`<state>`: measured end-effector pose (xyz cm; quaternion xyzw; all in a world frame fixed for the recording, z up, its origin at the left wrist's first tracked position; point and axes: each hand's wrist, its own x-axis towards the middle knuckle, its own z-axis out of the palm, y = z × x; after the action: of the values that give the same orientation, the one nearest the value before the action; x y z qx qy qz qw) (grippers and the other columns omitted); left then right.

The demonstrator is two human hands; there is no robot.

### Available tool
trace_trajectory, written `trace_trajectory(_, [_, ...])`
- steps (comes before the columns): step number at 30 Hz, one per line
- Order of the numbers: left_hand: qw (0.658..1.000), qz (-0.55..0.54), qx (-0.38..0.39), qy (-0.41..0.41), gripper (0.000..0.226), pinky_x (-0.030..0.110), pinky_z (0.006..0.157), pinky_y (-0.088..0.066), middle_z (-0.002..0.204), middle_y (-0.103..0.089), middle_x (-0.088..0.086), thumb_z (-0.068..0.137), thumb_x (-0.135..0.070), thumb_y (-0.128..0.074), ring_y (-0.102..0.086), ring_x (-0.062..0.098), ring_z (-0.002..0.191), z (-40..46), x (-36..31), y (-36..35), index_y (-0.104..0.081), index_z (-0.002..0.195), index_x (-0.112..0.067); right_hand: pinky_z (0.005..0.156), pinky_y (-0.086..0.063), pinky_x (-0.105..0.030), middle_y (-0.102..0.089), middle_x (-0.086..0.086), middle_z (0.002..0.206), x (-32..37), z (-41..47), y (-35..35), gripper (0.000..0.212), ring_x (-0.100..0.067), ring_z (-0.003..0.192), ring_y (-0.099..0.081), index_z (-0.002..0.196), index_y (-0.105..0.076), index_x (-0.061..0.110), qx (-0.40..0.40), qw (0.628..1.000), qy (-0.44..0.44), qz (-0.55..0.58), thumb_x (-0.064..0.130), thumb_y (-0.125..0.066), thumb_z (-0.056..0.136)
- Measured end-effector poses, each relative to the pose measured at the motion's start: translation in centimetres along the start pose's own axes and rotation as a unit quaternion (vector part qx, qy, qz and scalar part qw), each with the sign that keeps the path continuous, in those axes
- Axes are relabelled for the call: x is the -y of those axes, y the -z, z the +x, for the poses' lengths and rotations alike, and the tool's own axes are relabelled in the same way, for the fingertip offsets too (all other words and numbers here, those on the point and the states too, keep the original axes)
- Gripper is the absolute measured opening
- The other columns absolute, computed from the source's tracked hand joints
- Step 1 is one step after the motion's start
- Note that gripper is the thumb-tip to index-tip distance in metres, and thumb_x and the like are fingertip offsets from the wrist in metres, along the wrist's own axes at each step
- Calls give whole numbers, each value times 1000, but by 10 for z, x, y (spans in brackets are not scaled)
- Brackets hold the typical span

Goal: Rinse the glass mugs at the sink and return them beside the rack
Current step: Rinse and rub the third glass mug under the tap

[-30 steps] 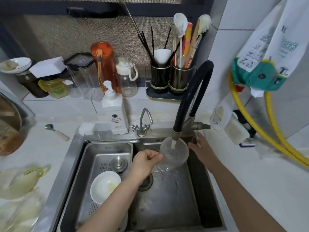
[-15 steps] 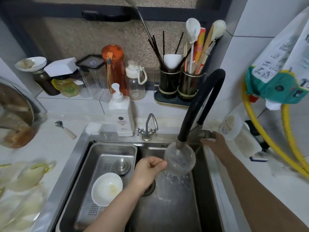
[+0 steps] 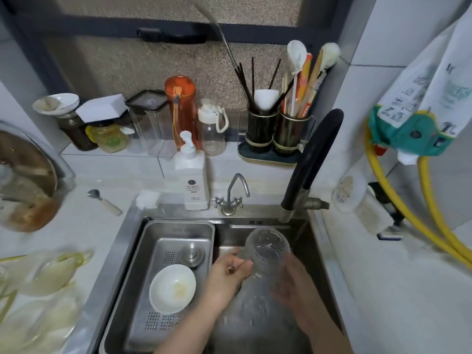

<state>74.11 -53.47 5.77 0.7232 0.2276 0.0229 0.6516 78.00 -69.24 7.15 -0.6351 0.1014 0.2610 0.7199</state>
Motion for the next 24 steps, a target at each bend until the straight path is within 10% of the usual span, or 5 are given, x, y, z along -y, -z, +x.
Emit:
trace_trajectory(6, [997,-66,47,12,17,17,64,-50,109,-68,10,82,-10,-70,-66,18,88,-30,7,18,-67,66,-3,84,-54,-47,-64,-5,117,-19,-35,-30,49,-29,106,-64,117,-61,31,-17,995,23,95,34,-75,70])
trace_trajectory(10, [992,-112,44,24,47,35,74,-50,76,-63,5,67,-46,-75,-60,16,72,-47,-1,27,-57,90,-10,81,-55,-46,-62,-14,117,-25,-50,-35,44,-33,102,-64,124,-52,14,-73,991,35,103,16,-68,84])
trace_trajectory(15, [994,5,98,-56,42,23,78,-54,98,-68,-4,89,-25,-64,-65,7,85,-51,-5,38,-48,126,-34,77,-54,-30,-55,5,130,-32,-74,-46,53,-16,115,-58,124,-49,31,-72,989,124,30,14,-73,80])
trace_trajectory(24, [993,-60,77,-74,48,11,64,-50,118,-54,-4,82,1,-68,-59,-17,79,-83,-19,38,-46,119,-21,71,-49,-9,-71,23,90,-12,-107,-47,48,6,87,-66,91,-66,57,-10,962,261,-81,11,-68,78])
